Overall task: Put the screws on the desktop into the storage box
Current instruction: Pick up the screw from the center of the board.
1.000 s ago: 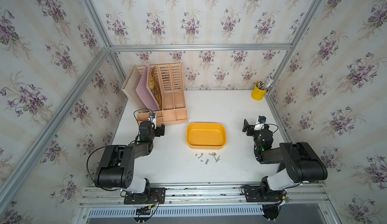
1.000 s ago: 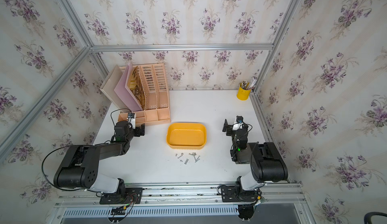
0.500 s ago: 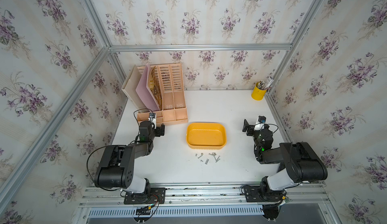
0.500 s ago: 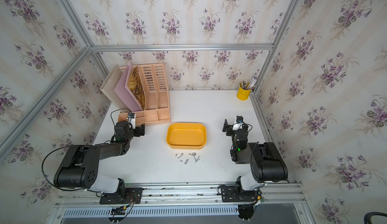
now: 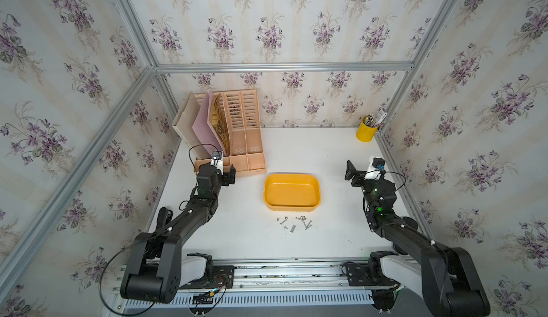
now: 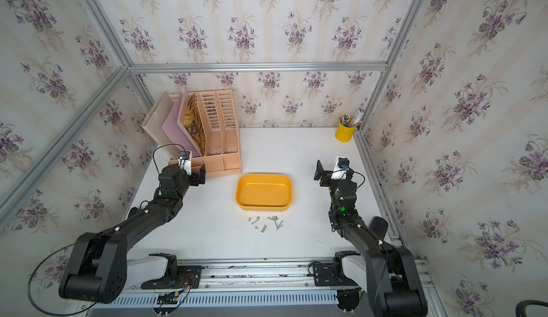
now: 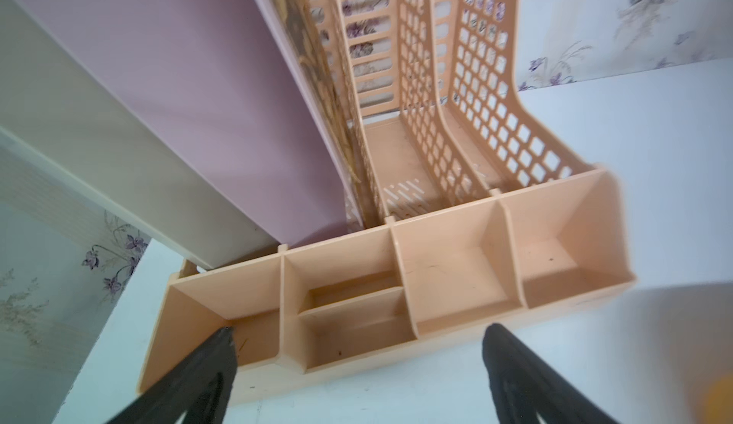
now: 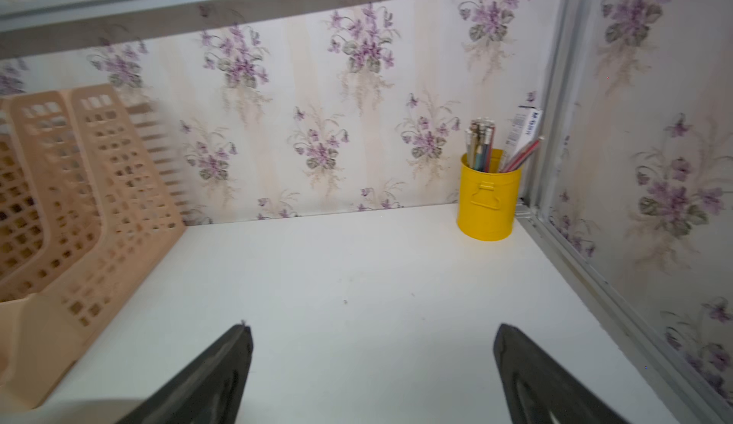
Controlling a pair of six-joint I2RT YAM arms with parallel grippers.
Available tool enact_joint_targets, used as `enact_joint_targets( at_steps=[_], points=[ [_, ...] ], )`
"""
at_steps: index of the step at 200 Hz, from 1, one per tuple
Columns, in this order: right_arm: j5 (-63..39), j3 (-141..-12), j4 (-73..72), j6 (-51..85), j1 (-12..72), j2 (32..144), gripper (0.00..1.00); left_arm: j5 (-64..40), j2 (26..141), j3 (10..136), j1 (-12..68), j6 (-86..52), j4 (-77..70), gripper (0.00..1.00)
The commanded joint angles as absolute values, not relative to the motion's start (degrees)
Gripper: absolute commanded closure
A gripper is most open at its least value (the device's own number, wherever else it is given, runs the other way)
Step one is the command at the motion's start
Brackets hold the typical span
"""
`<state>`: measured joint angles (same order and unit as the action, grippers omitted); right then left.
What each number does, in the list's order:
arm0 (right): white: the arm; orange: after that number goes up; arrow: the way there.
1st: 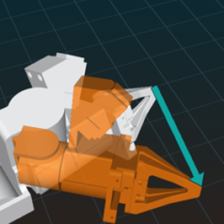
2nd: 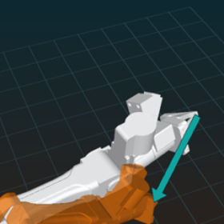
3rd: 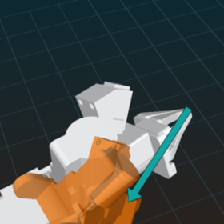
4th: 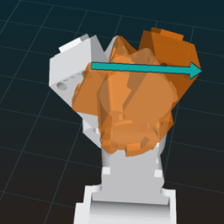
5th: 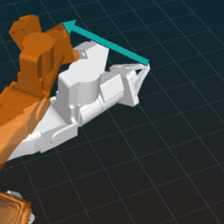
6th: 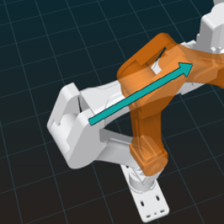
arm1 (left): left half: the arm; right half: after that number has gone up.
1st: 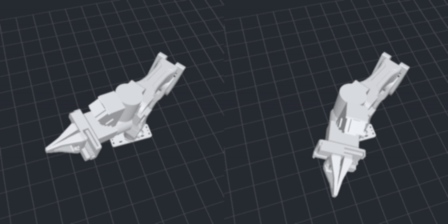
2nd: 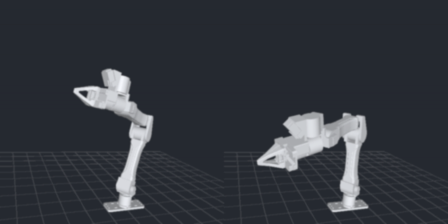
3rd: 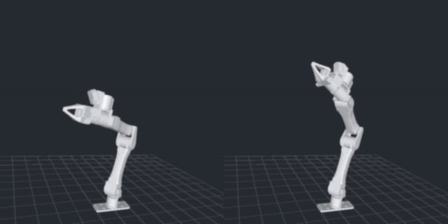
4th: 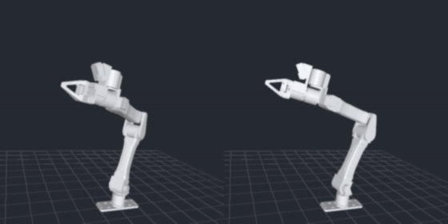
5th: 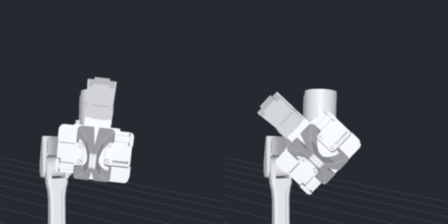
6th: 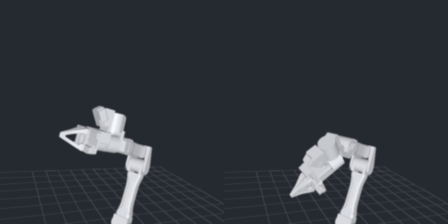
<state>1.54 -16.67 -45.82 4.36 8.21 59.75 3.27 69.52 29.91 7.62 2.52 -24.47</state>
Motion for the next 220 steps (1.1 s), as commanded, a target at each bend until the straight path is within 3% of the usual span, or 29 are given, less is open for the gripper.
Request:
enact_joint_targets(
  at_steps=[1, 33, 62, 107, 144, 163, 220],
  points=[
    [1.6, -18.4, -23.7, 5.7, 13.1, 52.9, 0.0, 8.5, 64.6, 30.2, 11.9, 0.3, -12.5, 0.01],
    [-0.1, -19.9, -7.9, 17.3, 21.9, 45.0, 0.04, 13.0, 54.6, 29.8, 21.8, -3.2, -0.6, 0.01],
    [2.3, -18.2, 0.9, 24.7, 35.9, 37.5, 0.12, 5.1, 48.3, 26.8, 26.3, -15.5, 5.5, 0.01],
    [5.8, -15.3, 7.6, 32.7, 50.7, 34.7, 0.26, 6.8, 40.7, 19.3, 39.0, -25.7, 8.3, 0.01],
    [5.6, -16.3, 6.4, 32.9, 55.5, 42.0, 0.36, 7.4, 39.7, 14.7, 45.9, -30.6, 6.0, 0.01],
    [4.1, -16.4, 2.7, 32.4, 55.7, 46.5, 0.45, 7.5, 42.8, 15.1, 48.2, -31.4, 4.8, 0.01],
    [5.0, -19.2, -5.0, 29.6, 56.0, 58.6, 0.5, 9.5, 50.0, 16.2, 52.8, -31.5, -0.4, 0.01]
  ],
)
